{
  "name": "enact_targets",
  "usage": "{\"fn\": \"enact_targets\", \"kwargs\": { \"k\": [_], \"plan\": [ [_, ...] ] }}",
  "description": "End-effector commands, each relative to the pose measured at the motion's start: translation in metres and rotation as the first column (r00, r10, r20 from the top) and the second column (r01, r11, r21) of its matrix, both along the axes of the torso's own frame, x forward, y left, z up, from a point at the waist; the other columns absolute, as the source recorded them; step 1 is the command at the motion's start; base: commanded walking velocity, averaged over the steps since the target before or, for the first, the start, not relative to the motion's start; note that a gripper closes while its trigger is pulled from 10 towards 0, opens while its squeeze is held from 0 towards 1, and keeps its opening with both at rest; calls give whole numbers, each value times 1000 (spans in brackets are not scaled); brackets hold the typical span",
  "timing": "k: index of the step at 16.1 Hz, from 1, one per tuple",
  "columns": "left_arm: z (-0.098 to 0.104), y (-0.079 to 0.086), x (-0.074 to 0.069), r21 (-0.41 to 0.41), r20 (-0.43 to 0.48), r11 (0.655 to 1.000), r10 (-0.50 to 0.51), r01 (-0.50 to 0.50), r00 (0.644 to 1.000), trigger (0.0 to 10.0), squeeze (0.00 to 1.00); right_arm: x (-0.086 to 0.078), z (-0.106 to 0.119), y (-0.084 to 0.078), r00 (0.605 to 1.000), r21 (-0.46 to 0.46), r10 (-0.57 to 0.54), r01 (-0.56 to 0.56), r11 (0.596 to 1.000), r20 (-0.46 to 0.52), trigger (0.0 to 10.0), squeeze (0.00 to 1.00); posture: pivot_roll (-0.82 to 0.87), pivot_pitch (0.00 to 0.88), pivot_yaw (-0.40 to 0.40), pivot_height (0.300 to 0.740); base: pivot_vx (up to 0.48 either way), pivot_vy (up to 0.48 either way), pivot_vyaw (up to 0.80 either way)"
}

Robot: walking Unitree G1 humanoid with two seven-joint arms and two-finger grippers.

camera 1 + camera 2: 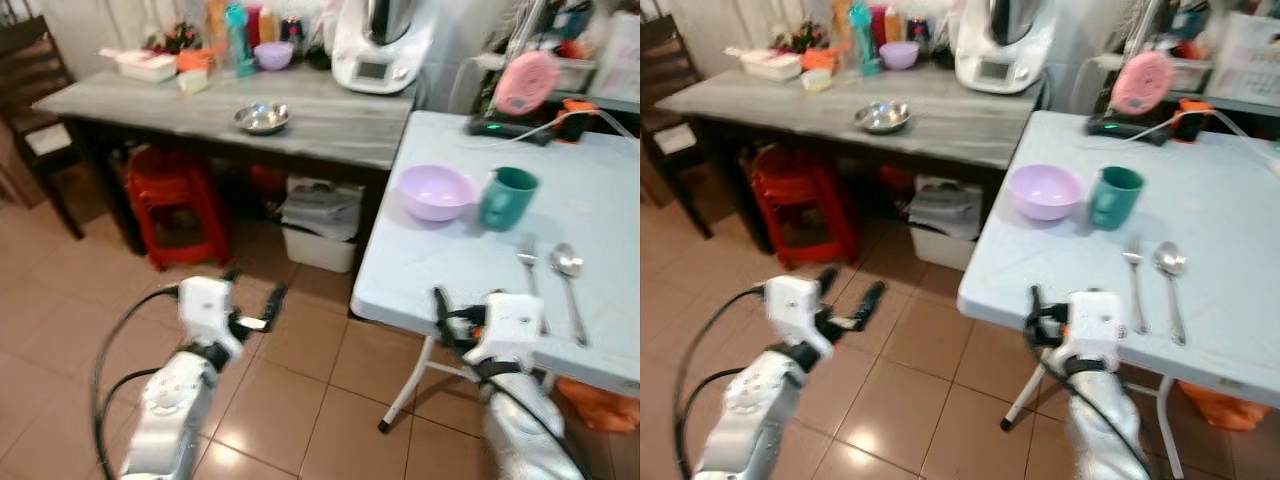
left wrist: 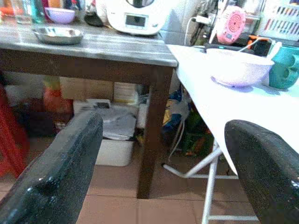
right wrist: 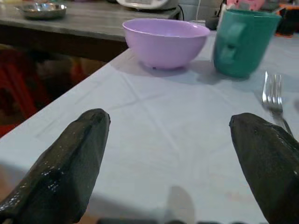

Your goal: Setting the table

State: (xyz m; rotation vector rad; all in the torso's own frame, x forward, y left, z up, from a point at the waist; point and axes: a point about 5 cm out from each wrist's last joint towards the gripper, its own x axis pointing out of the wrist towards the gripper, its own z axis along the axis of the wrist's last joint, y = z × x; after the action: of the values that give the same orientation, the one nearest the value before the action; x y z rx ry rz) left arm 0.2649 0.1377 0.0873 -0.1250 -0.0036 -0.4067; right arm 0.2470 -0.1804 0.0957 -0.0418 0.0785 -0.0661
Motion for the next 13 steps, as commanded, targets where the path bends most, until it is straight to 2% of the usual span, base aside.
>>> {"fn": "enact_targets", "kwargs": {
  "k": [1, 13],
  "plan": [
    [5, 8, 0, 22, 18, 1000, 10, -11, 1000, 10000, 0, 3, 8, 8, 999, 10, 26, -26, 1000, 35, 10000, 0, -21, 0, -4, 740, 300, 0, 0],
    [5, 2, -2, 15, 11, 1000, -16, 16, 1000, 10000, 0, 8, 17, 8, 997, -32, 40, -38, 999, 63, 10000, 0, -30, 0, -5, 740, 294, 0, 0]
  ]
}}
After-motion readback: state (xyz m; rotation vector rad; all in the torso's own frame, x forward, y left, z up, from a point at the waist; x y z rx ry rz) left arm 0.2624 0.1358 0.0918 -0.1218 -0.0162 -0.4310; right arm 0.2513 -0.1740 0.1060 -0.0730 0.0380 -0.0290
